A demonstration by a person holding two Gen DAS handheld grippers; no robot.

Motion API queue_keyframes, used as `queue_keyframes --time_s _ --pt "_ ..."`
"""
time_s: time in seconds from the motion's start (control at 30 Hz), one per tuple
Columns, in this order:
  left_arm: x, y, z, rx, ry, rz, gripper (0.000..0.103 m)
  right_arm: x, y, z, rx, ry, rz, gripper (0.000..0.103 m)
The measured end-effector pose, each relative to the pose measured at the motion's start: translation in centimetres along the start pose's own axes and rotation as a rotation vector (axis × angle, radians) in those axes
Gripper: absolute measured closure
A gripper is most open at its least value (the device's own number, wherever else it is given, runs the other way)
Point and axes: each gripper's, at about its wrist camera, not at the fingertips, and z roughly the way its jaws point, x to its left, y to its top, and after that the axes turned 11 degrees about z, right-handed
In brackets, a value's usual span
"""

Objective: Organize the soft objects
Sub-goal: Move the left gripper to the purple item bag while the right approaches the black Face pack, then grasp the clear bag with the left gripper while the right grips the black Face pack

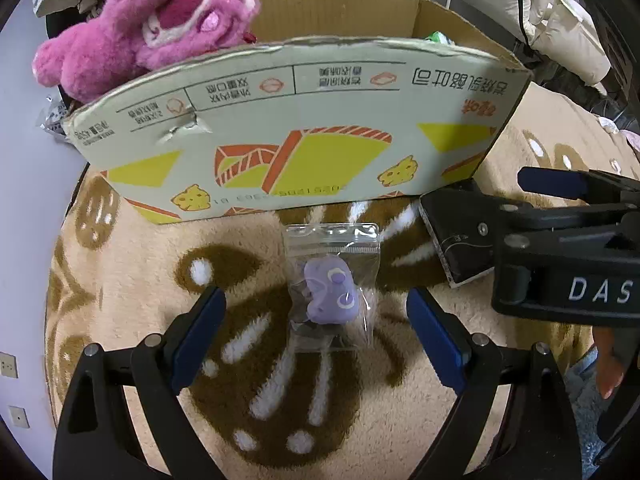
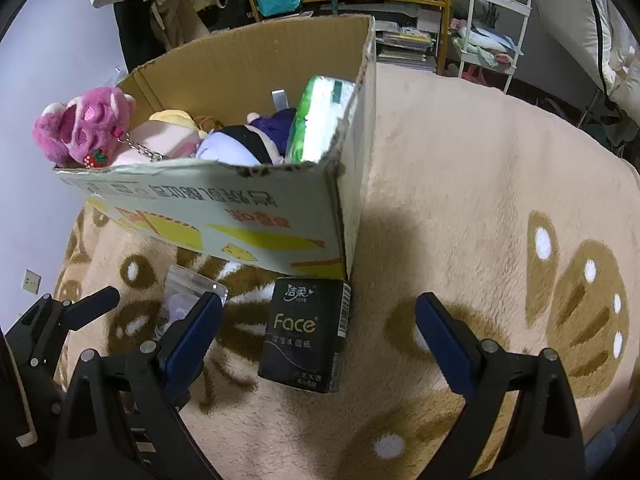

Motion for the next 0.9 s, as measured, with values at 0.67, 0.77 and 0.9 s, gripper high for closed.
queue_keyframes --time_s 0.67,0.77,0.9 --pt "-1.6 0.0 3.9 0.069 0.018 0.024 0.012 0.0 -0.9 2.4 0.082 -0.036 -0.006 0.002" --pt "-0.4 -0.3 4.2 0.063 0.013 0.019 0.014 0.0 -0.9 2.7 0.109 -0.021 -0.002 0.002" --pt "0.4 -0.5 3.9 0.045 0.004 0.010 0.028 0.1 -1.0 2.8 0.139 0.005 0.005 0.012"
